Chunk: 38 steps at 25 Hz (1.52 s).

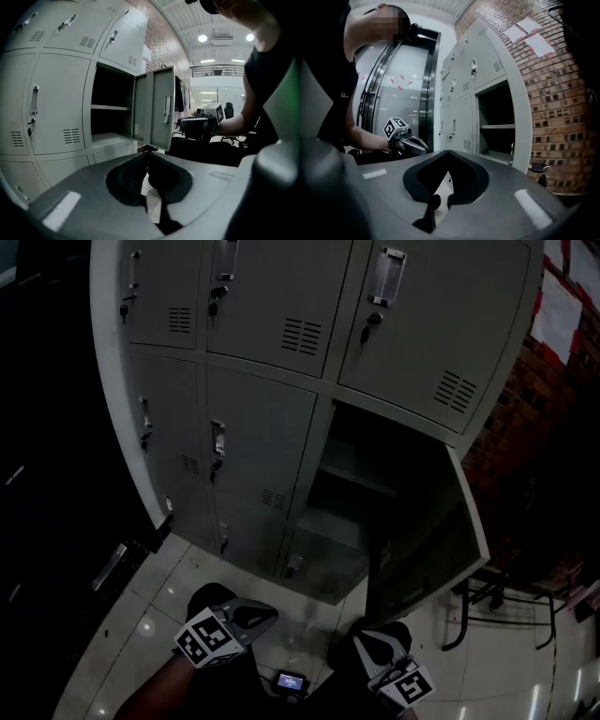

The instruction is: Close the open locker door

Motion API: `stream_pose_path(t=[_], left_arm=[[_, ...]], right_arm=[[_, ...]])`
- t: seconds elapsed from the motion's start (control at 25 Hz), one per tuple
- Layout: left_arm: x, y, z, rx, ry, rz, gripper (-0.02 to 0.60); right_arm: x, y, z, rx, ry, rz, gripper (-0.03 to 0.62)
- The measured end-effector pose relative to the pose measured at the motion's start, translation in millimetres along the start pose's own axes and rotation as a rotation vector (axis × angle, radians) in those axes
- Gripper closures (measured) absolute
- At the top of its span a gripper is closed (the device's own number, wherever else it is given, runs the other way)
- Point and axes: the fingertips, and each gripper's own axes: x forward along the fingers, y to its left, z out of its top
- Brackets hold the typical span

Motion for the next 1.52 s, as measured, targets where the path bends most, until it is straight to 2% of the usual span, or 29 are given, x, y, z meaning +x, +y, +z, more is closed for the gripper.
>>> stream_pose_path(t=[0.12, 0.24, 0.56, 0.72, 0.88, 1.16, 1.52], left_arm=[[-2.1, -0.6, 4.9, -0.002, -0.004, -0.003, 0.569], [-2.3, 0.9, 4.3, -0.002, -0.009, 0.001, 0.569], [-2.0, -0.2, 4.1, -0.002, -0.002, -0.001, 0.569], [-1.7, -0.6, 5.0, -0.002, -0.002, 0.000, 0.569], [-1.4, -0.4, 4.9, -0.002, -0.002, -0.001, 0.569], [-1.9, 0.1, 5.3, -0.005, -0.006, -0.002, 0.569], [-1.4, -1.1, 7.2, -0.005, -0.008, -0.003, 0.569]], right_arm=[[-14.4, 4.4, 12.6, -0.031, 0.002, 0.012, 0.591], [-35.2, -3.9, 27.9, -0.043, -0.013, -0.026, 0.590], [-79.8, -58.7, 42.3, -0.043, -0.025, -0.129, 0.484], [-79.6, -81.9, 53.3, -0.042, -0.048, -0.108, 0.435], [-69.2, -99.1, 61.0, -0.021, -0.076, -0.079, 0.428], [-42.8, -94.8, 74.6, 0.030, -0.136, -0.019, 0.444], [-0.8, -72.5, 74.3, -0.017, -0.151, 0.037, 0.457]])
